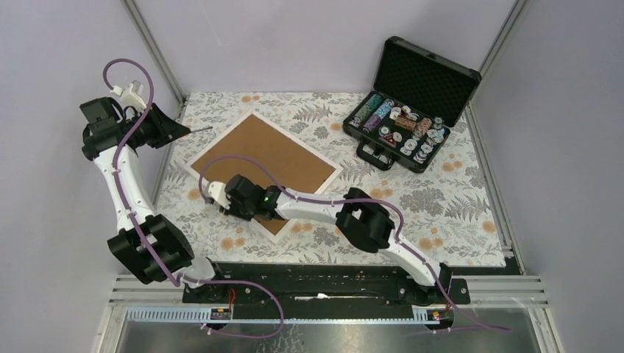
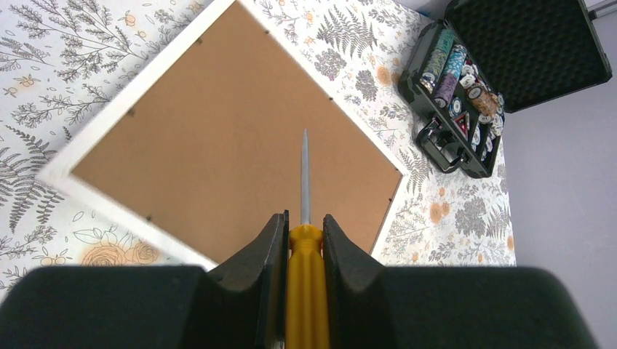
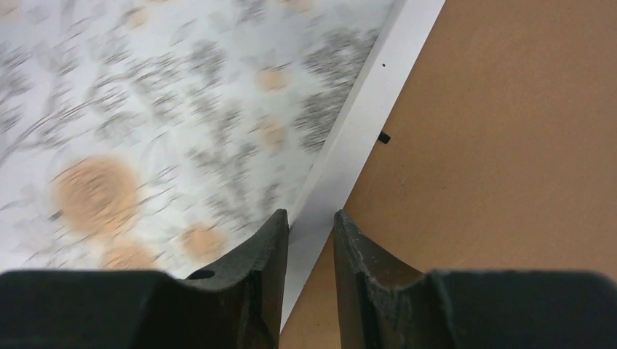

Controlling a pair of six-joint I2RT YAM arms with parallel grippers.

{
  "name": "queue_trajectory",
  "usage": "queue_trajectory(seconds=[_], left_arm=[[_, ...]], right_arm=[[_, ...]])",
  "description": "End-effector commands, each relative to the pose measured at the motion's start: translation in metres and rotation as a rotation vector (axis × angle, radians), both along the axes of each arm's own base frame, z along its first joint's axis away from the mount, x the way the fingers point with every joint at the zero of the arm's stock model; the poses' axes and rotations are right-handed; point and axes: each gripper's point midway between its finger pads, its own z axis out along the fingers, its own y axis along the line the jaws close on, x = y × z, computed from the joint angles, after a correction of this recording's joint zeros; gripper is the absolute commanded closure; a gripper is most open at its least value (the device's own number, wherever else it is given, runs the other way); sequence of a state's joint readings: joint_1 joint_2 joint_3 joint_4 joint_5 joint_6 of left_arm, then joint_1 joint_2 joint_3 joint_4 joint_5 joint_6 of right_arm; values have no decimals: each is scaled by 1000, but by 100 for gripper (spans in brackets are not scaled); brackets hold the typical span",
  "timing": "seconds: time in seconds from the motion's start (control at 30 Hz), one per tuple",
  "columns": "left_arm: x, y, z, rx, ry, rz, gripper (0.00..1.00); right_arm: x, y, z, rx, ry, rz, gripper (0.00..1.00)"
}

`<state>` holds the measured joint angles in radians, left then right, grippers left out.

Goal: Take the photo out of the frame
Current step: Adjust the photo frame at the center of the board.

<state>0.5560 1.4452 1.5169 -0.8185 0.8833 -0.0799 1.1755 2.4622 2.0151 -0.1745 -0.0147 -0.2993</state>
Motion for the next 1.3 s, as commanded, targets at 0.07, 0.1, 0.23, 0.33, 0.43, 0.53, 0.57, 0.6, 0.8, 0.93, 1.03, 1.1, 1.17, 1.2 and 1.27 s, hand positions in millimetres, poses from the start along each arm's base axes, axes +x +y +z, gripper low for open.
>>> queue_trajectory(seconds=[0.07,0.1,0.23,0.33,0.43,0.53,0.57,0.6,0.8,0.93,1.03,1.1,1.17,1.2,1.27], left_arm=[[-8,-6,35,43,-99,-15,100],[-9,-7,35,44,-98,-16,100],[-13,-9,36,45,-95,-13,100],[-14,-13,35,43,-92,-19,100],[-14,-19,29,44,-79,-32,100],[-13,-29,21,58,-65,-61,100],[-12,-33,18,57,-58,-77,100],[-11,-37,15,53,-50,-88,100],[-10,-64,-6,45,-21,-197,100],[-13,-89,-20,59,-25,-308,100],[-15,-104,-26,49,-53,-385,100],[-20,-114,-32,51,-51,-424,100],[-28,-127,-38,26,-41,-469,100],[-33,-137,-41,7,-34,-499,100],[-54,-172,-46,-87,-17,-633,100]], right_arm=[[-124,-64,-58,-279,182,315,74],[-128,-72,-54,-288,177,338,74],[-123,-109,-63,-388,111,370,74],[-104,-132,-69,-438,78,368,74],[-84,-148,-65,-448,56,380,73],[-89,-153,-49,-419,46,419,67],[-92,-151,-41,-395,50,428,65],[-93,-149,-32,-375,49,431,63],[-76,-149,14,-311,-26,382,47],[-71,-155,54,-166,96,289,31],[-54,-167,101,3,212,178,29],[-30,-185,133,119,256,91,28],[-13,-201,163,218,252,37,25],[-6,-207,175,249,229,18,22],[3,-211,197,252,153,43,16]])
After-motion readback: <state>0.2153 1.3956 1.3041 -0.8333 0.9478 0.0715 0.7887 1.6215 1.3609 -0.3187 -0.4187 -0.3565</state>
